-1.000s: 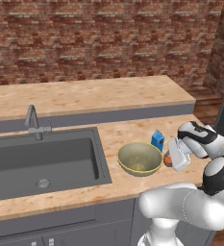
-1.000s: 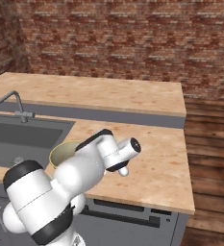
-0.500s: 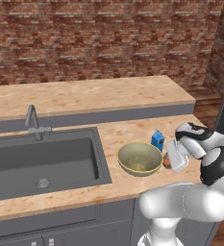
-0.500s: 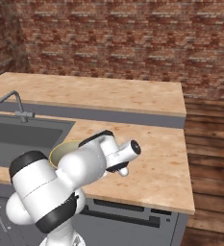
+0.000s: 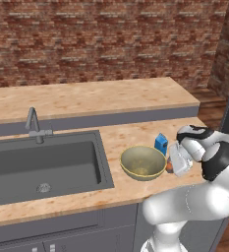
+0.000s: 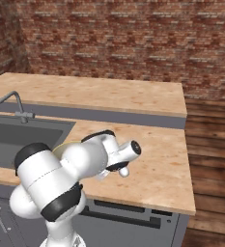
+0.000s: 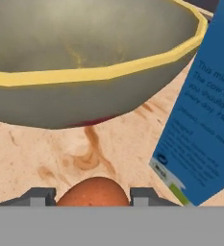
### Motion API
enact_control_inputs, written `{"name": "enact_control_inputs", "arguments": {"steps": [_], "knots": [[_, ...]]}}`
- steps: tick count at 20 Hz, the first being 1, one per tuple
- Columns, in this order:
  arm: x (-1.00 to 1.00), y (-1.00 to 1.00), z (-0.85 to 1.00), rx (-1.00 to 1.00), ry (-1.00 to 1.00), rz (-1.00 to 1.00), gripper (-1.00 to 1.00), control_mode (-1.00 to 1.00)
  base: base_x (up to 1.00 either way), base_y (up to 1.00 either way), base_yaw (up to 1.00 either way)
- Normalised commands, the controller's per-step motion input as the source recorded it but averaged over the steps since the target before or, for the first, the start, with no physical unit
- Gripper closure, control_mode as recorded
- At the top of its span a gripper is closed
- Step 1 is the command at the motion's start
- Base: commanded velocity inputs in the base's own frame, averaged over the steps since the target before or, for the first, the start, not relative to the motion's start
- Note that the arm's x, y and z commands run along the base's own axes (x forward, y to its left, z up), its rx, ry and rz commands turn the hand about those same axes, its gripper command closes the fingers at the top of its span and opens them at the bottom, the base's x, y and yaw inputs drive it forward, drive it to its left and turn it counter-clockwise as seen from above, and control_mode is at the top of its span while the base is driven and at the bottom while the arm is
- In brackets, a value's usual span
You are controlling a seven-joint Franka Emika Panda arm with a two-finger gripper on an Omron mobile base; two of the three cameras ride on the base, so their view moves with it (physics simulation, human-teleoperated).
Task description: Gather the eggs and milk located in the vicinity of the sink area and place them right next to the bowl.
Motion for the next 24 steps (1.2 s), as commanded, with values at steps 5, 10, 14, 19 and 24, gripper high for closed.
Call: {"name": "enact_control_inputs", "arguments": {"steps": [5,10,14,19,24], "knots": [[0.13,0.02,-0.1,0.0,0.0,0.0,1.0,-1.0,0.0,0.0,0.0],[0.08,0.09,-0.12,0.0,0.0,0.0,1.0,-1.0,0.0,0.0,0.0],[0.01,0.16,-0.13,0.0,0.0,0.0,1.0,-1.0,0.0,0.0,0.0],[0.0,0.16,-0.12,0.0,0.0,0.0,1.0,-1.0,0.0,0.0,0.0],[0.0,0.17,-0.11,0.0,0.0,0.0,1.0,-1.0,0.0,0.0,0.0]]}}
